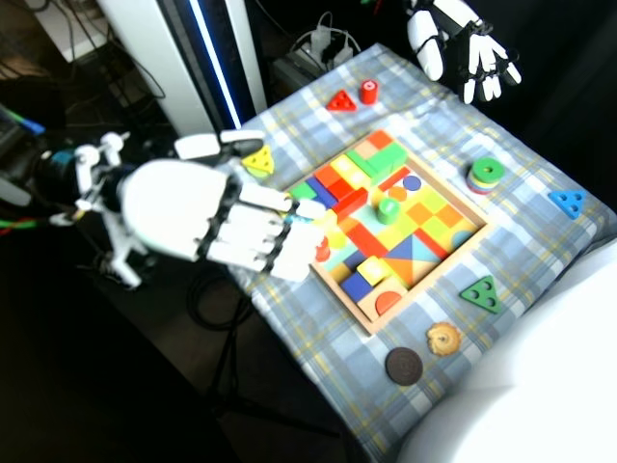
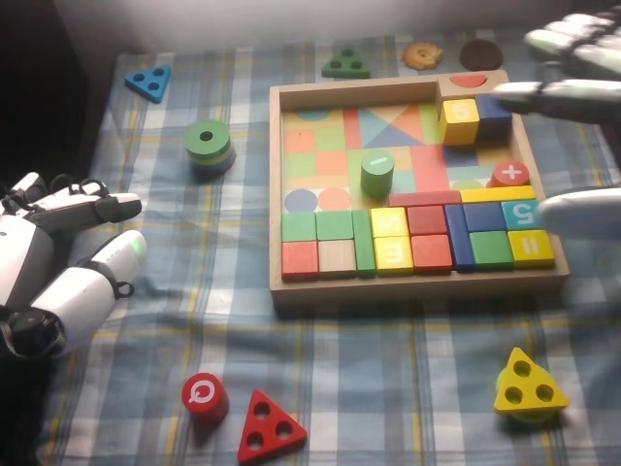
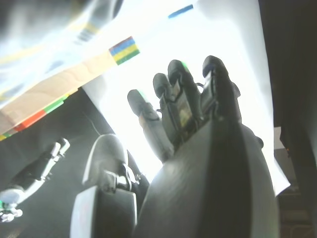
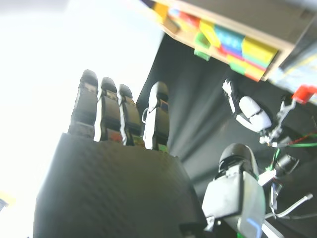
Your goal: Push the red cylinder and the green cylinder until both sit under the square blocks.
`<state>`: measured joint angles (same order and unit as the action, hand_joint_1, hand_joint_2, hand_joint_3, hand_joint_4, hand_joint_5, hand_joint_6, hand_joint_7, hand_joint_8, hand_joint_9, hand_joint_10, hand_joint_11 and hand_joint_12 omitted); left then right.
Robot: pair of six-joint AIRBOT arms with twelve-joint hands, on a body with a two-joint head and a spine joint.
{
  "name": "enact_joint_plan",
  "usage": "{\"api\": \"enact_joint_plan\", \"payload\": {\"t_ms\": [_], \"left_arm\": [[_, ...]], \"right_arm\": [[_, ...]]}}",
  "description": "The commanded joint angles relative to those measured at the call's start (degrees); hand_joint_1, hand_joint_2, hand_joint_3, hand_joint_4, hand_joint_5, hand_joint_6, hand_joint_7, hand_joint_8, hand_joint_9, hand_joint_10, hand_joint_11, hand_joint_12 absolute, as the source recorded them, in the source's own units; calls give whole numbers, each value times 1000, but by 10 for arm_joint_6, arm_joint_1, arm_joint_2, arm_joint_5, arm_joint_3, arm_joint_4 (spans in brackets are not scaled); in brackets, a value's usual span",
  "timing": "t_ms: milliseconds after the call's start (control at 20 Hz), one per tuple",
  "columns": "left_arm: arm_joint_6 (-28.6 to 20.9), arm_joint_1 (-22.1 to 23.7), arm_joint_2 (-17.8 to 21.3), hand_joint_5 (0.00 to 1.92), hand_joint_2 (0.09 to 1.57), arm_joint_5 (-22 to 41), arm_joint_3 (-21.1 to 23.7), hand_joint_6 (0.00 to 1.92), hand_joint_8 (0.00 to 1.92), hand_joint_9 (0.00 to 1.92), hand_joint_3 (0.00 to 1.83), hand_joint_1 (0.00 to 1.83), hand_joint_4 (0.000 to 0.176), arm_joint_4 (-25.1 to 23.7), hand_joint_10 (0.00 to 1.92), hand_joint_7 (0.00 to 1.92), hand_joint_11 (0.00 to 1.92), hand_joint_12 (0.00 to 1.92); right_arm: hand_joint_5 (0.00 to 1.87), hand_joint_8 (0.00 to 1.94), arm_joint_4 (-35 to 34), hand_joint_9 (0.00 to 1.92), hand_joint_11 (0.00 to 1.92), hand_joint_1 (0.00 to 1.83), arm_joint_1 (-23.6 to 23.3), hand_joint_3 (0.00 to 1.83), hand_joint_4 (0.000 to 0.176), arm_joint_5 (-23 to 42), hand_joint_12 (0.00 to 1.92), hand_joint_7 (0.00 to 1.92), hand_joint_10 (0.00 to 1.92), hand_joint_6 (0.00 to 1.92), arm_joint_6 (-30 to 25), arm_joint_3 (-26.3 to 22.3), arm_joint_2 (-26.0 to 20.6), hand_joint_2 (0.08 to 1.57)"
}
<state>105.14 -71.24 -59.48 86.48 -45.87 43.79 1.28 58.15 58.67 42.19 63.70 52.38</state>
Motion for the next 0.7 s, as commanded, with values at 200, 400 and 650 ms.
{"api": "enact_joint_plan", "payload": {"t_ms": [200,400,650], "left_arm": [[-3,3,2,800,1319,64,-2,6,6,434,0,496,37,-24,9,547,0,236],[-3,3,1,804,1317,61,-3,3,0,443,0,495,19,-25,8,537,0,240],[-3,3,0,799,1321,62,-3,3,2,439,0,490,30,-24,3,529,0,204]], "right_arm": [[312,5,78,0,0,0,-76,1,140,-28,0,22,0,10,-46,66,80,867],[326,0,90,0,0,0,-89,22,95,-54,0,0,0,10,-60,107,126,918],[337,0,94,0,0,0,-97,28,56,-79,0,0,0,6,-67,142,160,965]]}}
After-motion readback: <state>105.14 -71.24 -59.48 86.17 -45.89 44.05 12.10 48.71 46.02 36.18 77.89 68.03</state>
